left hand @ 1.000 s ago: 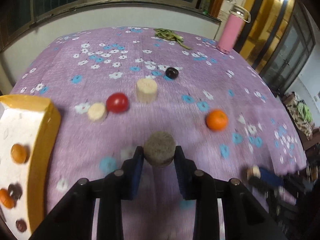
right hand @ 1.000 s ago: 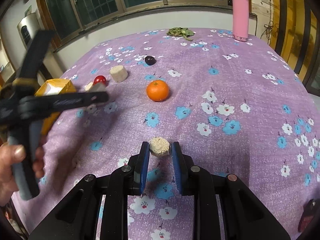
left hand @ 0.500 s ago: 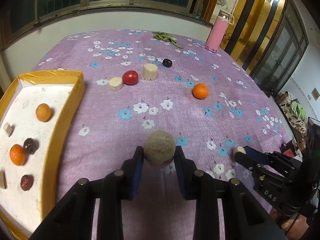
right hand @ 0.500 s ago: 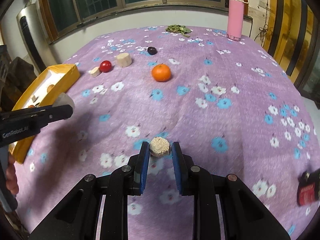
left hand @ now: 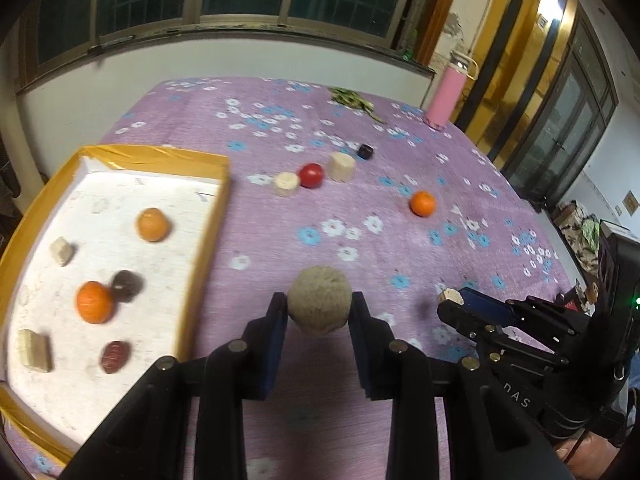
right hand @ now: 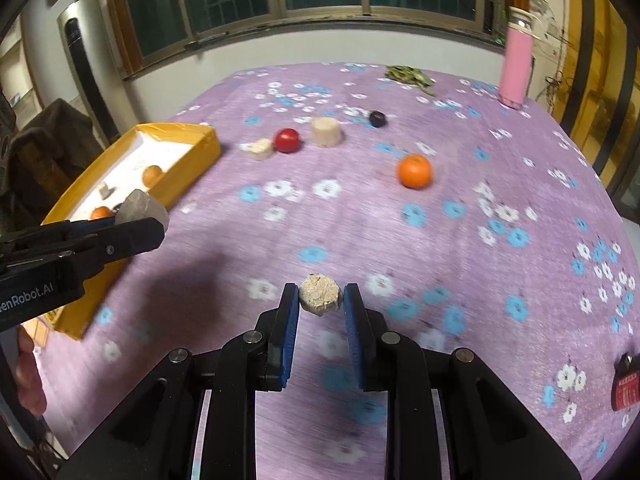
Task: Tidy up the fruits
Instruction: 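Carry the cream cylinder and round cake over the white tray with both grippers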
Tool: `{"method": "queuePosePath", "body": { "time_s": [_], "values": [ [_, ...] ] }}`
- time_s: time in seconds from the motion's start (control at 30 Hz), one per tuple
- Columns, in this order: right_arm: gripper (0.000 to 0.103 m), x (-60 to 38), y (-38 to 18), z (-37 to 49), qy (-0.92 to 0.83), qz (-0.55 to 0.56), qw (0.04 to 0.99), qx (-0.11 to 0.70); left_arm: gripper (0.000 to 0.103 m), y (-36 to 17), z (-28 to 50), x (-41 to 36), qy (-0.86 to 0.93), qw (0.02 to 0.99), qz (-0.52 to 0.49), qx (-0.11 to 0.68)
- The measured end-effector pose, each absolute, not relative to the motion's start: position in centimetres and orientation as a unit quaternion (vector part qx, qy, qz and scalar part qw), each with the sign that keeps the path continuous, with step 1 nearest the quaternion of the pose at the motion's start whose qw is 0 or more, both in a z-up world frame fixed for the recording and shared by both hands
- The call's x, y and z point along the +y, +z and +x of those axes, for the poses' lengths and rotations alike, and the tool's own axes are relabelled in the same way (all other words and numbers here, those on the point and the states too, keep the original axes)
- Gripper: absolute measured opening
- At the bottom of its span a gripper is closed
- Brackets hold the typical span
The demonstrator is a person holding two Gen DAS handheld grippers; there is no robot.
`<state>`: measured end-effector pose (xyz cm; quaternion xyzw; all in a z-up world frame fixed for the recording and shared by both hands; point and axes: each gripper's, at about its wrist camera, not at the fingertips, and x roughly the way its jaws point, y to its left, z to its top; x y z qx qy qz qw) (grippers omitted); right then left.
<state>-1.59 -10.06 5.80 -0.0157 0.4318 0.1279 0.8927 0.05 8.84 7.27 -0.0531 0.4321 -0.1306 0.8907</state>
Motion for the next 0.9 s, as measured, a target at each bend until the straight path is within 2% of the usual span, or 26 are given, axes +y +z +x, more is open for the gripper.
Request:
{"method": "queuePosePath", "body": {
  "time_s": [0.4,0.9],
  "values": [
    [0.022,-3.0,7.2,0.5,0.176,-0.031,0.890,0.419,0.033,7.9,0.9,16.6,-0.078,0.897,-0.086,0.427],
    [0.022,6.4,8.8,8.5,0.226,-0.018,0.880,0.418,0.033,7.5,6.2,24.9,-0.008,0.898,-0.087,0.431]
  ]
}}
